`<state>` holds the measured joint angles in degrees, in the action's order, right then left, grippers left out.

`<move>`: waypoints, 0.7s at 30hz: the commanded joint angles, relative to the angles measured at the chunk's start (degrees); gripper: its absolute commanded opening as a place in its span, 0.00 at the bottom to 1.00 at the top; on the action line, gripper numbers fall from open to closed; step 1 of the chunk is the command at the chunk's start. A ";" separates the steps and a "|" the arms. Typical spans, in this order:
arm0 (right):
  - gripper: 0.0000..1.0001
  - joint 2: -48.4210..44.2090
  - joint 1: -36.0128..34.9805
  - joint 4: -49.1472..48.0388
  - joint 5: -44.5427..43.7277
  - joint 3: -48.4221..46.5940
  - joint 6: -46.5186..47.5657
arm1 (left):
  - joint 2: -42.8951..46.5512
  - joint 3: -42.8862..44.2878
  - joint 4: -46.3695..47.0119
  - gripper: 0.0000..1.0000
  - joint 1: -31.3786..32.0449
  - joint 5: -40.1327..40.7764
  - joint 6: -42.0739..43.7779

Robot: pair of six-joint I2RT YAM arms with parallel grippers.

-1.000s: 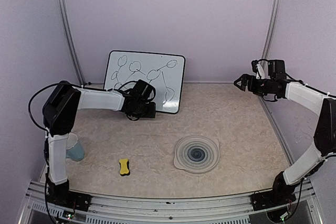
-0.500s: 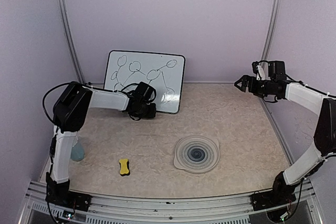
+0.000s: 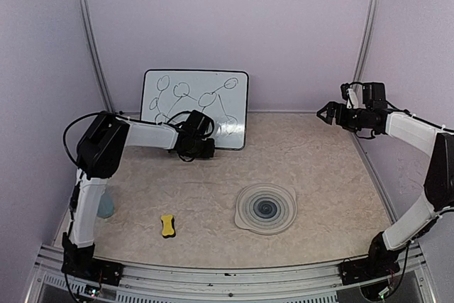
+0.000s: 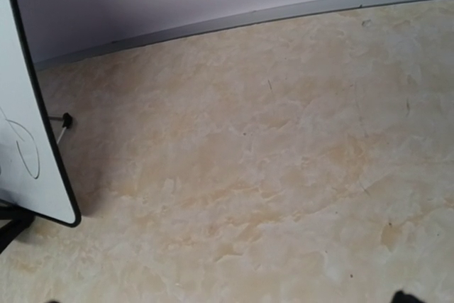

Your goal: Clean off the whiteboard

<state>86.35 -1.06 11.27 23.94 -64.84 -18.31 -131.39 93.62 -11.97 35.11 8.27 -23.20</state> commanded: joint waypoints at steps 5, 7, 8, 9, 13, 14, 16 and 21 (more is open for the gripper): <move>1.00 -0.47 0.53 -1.07 0.39 1.37 -0.05 | 8.33 -14.23 3.30 0.00 -0.93 -1.99 6.24; 1.00 -0.48 0.53 -1.16 0.74 1.45 0.11 | 11.34 -18.86 4.70 0.00 -0.80 -3.77 8.24; 1.00 -0.48 0.53 -1.19 0.83 1.48 0.23 | 12.72 -21.40 5.36 0.00 -0.69 -4.90 9.31; 1.00 -0.60 0.49 -1.16 0.84 1.47 0.28 | 15.06 -23.62 5.86 0.00 -0.54 -5.80 10.60; 1.00 -0.86 2.10 -1.25 1.35 1.89 0.79 | 21.25 -31.00 6.80 0.00 0.67 -10.44 15.97; 1.00 -0.89 2.19 -1.23 1.49 1.95 0.89 | 22.74 -33.65 7.13 0.00 1.32 -10.71 17.47; 1.00 -0.92 2.28 -1.22 1.75 1.92 1.12 | 25.82 -38.20 8.99 0.00 2.08 -12.73 18.86; 1.00 -1.53 2.48 -0.75 1.98 2.01 1.93 | 32.80 -48.47 13.84 0.00 5.14 -16.34 20.08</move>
<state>86.35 0.93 10.83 24.91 -63.77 -17.52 -103.07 51.07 -0.51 36.88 -1.69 -6.96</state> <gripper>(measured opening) 0.996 0.102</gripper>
